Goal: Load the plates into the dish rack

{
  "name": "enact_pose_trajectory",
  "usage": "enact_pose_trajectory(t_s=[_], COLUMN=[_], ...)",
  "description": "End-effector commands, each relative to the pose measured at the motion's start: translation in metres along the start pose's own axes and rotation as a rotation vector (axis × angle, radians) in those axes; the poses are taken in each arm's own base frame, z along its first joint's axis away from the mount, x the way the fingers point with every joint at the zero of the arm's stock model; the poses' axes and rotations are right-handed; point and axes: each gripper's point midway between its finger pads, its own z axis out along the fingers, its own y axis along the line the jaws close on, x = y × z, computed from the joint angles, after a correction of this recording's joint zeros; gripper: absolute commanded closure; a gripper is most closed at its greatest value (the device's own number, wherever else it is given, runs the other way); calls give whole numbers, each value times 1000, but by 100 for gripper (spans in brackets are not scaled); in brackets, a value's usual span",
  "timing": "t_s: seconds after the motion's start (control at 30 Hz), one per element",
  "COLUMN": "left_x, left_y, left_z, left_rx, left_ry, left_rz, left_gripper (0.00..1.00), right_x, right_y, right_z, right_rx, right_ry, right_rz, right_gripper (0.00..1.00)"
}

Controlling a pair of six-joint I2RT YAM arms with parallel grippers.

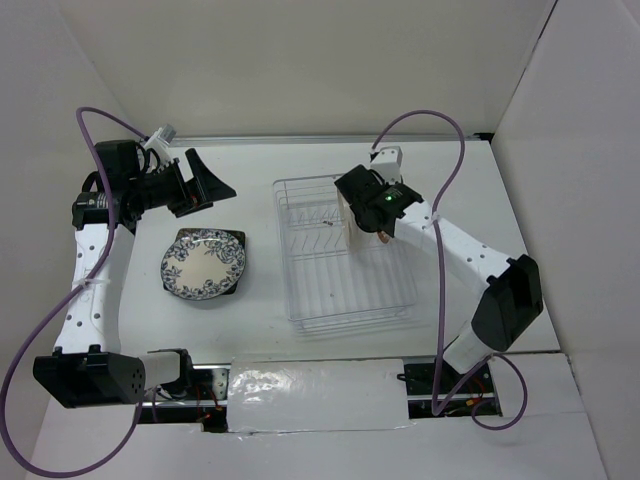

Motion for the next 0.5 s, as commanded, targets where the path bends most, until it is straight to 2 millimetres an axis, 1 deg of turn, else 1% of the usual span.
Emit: enact_pose_trajectory(t_s=[0.0,0.23,0.27,0.37,0.47], left_x=[-2,-1,-1,0,0], left_y=[-3,-3,-3,-2,-1], left_z=[-2,-1,-2,-1,-1], left_rx=[12,11,11,10,9], left_ry=[-12,-11,-11,-11,-8], left_rz=[46,45,45,41,40], left_gripper=[1,1,1,1,1], right_x=[-23,-19,-19,-12,-7], right_y=[-12,0,-1,10,15], right_z=[-2,-4,-5,-6,-6], right_rx=[91,77,93,112,112], right_ry=[-97,-92,-95,-90,-78], right_rz=[68,46,33,-2,-9], right_gripper=[100,100,100,100,100])
